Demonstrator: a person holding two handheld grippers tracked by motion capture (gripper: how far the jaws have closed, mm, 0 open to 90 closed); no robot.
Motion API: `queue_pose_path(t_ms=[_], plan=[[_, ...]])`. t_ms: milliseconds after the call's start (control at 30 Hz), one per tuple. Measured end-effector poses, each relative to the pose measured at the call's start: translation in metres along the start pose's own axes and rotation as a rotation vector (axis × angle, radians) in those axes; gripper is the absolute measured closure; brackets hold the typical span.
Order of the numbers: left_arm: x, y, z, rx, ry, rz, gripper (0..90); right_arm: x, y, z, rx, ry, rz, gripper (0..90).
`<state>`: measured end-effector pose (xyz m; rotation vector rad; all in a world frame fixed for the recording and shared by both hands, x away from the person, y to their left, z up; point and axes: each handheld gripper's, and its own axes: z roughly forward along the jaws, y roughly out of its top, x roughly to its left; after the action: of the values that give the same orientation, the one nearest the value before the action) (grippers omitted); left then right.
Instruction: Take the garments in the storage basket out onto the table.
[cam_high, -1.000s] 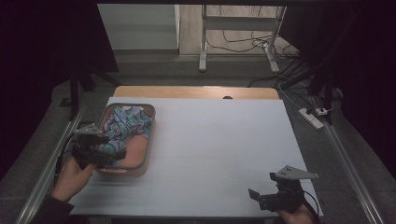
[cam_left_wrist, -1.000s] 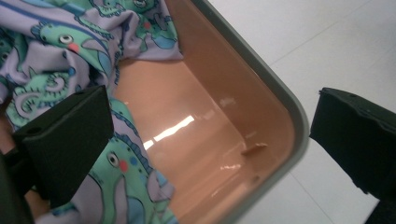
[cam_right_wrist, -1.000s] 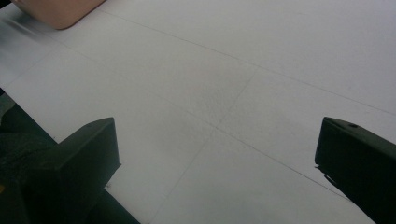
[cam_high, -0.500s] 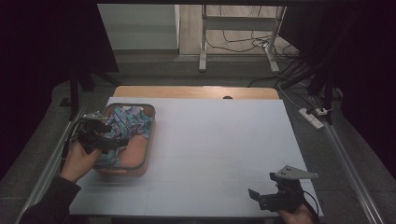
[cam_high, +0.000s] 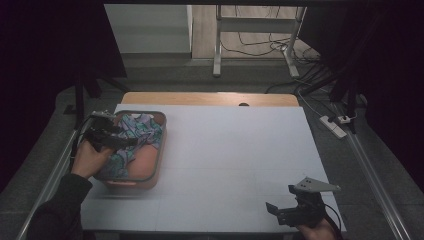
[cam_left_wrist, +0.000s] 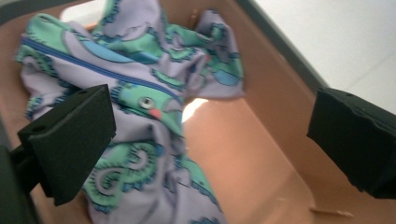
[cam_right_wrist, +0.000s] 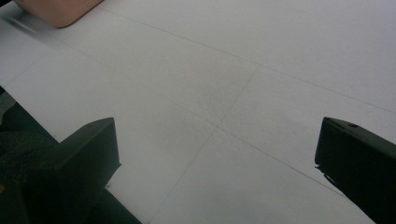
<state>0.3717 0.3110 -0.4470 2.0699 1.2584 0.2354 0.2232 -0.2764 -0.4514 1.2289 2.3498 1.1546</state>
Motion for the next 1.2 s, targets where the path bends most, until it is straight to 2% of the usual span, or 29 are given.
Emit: queue_pose_path(t_ms=[133,300,567,633,700,800,967,1067,1100,1200], plan=[[0.010,0.005,0.007,0.017,0.020,-0.026,1.3,0.000,0.000,0.000,0.001,0.001,-0.003,0.0],[0.021,0.013,0.018,0.060,0.054,-0.032,1.2,0.000,0.000,0.000,0.003,0.004,-0.002,0.0],[0.034,0.024,0.038,0.118,0.061,-0.056,1.0,0.000,0.000,0.000,0.005,0.007,-0.003,0.0],[0.037,0.025,0.044,0.133,0.061,-0.064,0.7,0.000,0.000,0.000,0.006,0.008,-0.003,0.0],[0.037,0.029,0.049,0.168,0.082,-0.058,0.5,0.000,0.000,0.000,0.007,0.009,-0.004,0.0],[0.039,0.034,0.055,0.205,0.090,-0.069,0.1,0.000,0.000,0.000,0.009,0.009,-0.007,0.0],[0.037,0.039,0.068,0.288,0.108,-0.061,0.1,0.000,0.000,0.000,0.012,0.007,-0.011,0.0],[0.038,0.037,0.077,0.305,0.077,-0.097,0.4,0.000,0.000,0.000,0.012,0.008,-0.012,0.0],[0.037,0.036,0.079,0.320,0.111,-0.076,0.3,0.000,0.000,0.000,0.012,0.009,-0.012,0.0],[0.032,0.035,0.084,0.343,0.147,-0.039,1.9,0.000,0.000,0.000,0.012,0.013,-0.014,0.0]])
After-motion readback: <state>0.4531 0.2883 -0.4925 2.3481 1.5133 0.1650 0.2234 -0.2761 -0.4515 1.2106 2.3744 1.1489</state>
